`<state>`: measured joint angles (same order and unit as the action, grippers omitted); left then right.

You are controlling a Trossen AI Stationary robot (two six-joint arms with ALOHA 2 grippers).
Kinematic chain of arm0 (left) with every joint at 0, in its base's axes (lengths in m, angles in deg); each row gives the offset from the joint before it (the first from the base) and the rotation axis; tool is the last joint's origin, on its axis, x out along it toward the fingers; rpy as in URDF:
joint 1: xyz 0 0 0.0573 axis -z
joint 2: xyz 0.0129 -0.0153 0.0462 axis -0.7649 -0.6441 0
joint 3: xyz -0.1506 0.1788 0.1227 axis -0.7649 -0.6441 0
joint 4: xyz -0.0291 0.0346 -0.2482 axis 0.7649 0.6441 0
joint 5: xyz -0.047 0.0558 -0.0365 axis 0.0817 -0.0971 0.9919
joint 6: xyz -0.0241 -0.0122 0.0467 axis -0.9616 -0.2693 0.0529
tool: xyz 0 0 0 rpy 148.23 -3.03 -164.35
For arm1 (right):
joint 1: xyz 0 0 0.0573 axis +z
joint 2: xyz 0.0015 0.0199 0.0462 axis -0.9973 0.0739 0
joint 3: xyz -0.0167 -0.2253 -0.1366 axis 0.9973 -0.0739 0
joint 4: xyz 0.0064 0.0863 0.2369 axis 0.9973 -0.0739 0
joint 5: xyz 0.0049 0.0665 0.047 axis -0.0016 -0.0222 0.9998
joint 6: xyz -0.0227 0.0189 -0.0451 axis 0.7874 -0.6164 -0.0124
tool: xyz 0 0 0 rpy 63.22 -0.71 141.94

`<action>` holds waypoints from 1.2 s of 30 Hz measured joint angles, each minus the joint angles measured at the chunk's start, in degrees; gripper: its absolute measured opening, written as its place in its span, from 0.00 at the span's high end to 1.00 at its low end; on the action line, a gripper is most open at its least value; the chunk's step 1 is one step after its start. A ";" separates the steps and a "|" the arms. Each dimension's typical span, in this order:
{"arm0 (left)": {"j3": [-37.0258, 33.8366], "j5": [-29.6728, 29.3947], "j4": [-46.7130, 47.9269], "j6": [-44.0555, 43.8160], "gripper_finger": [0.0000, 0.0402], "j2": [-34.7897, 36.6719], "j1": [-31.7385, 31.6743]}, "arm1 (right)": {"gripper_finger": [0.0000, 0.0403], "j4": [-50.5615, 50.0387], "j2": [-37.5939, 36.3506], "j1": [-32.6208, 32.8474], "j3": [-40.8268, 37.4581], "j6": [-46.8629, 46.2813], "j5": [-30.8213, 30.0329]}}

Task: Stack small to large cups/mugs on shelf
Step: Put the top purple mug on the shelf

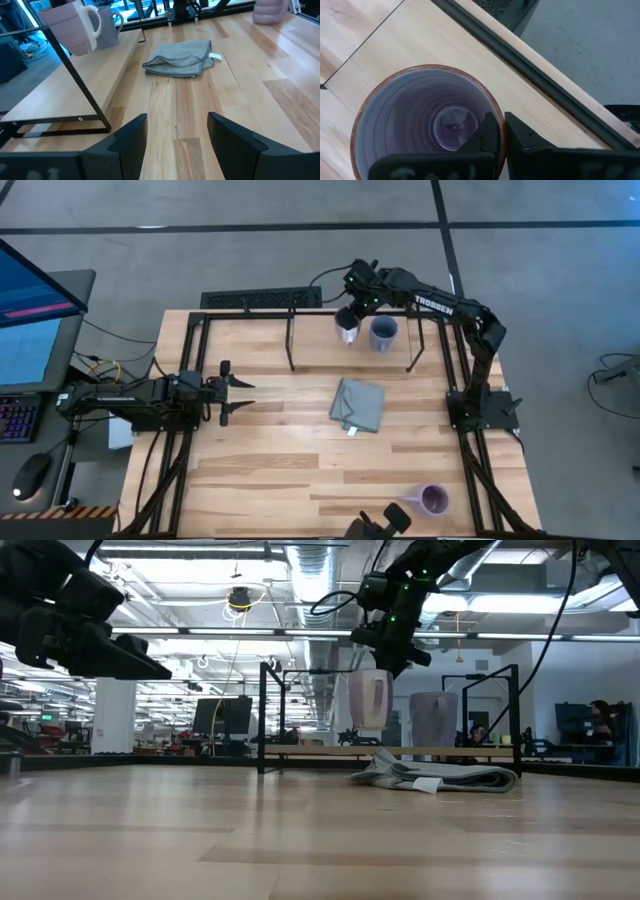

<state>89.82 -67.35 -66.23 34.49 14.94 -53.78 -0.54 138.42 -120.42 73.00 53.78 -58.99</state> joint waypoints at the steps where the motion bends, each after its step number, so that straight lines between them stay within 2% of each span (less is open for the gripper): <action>1: 0.00 -0.02 0.00 -0.32 0.50 0.00 -0.01 | 0.94 0.03 0.00 0.00 0.00 0.16 -0.01; 10: -0.01 -0.20 -0.24 -1.93 0.50 0.00 0.00 | 0.94 -0.88 0.00 -1.20 0.00 3.09 0.17; 14: -0.01 -0.24 -0.26 -3.08 0.50 0.00 -0.02 | 0.94 -0.88 -0.03 -2.36 0.00 4.53 2.41; 24: -0.01 -0.28 -0.31 -4.69 0.50 0.00 -0.02 | 0.94 -0.07 -0.52 -2.61 -0.01 3.32 2.42; 31: -0.01 -0.31 -0.33 -5.63 0.50 0.00 -0.01 | 0.94 2.04 -0.52 -0.70 -5.26 1.53 -2.28; 36: -0.01 -0.33 -0.33 -5.60 0.50 0.02 -0.01 | 0.94 6.45 -0.75 -0.49 -8.14 0.45 -1.89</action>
<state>89.80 -67.68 -66.56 28.89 14.96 -53.79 5.91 137.67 -120.90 64.85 54.23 -60.87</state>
